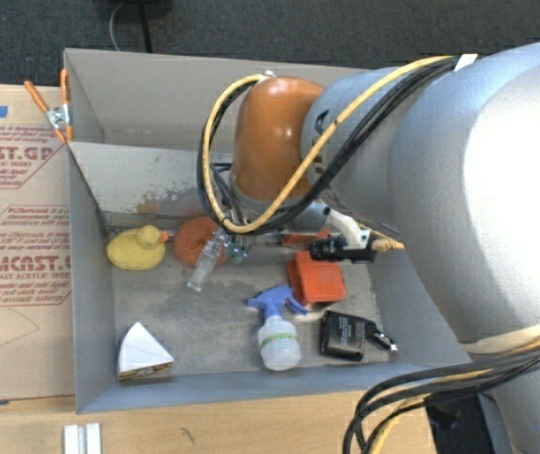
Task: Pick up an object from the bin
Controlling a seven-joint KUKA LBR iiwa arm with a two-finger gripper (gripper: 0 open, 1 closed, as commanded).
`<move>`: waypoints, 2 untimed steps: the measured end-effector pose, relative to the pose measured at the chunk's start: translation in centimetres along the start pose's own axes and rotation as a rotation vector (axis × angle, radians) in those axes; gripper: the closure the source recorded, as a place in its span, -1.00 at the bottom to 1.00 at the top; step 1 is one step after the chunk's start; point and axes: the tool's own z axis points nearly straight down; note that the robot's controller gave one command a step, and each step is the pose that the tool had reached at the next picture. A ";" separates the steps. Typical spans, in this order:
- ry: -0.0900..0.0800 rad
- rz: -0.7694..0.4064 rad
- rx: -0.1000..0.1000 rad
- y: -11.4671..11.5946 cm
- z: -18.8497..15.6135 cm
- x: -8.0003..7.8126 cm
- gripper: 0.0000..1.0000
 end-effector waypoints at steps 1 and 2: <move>-0.002 -0.280 0.000 1.0 5.4 -0.8 -1.00; -0.005 0.036 -0.008 -0.3 7.0 -1.8 1.00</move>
Offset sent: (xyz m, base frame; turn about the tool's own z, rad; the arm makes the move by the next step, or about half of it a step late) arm 0.0111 -0.0150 -0.0730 0.0379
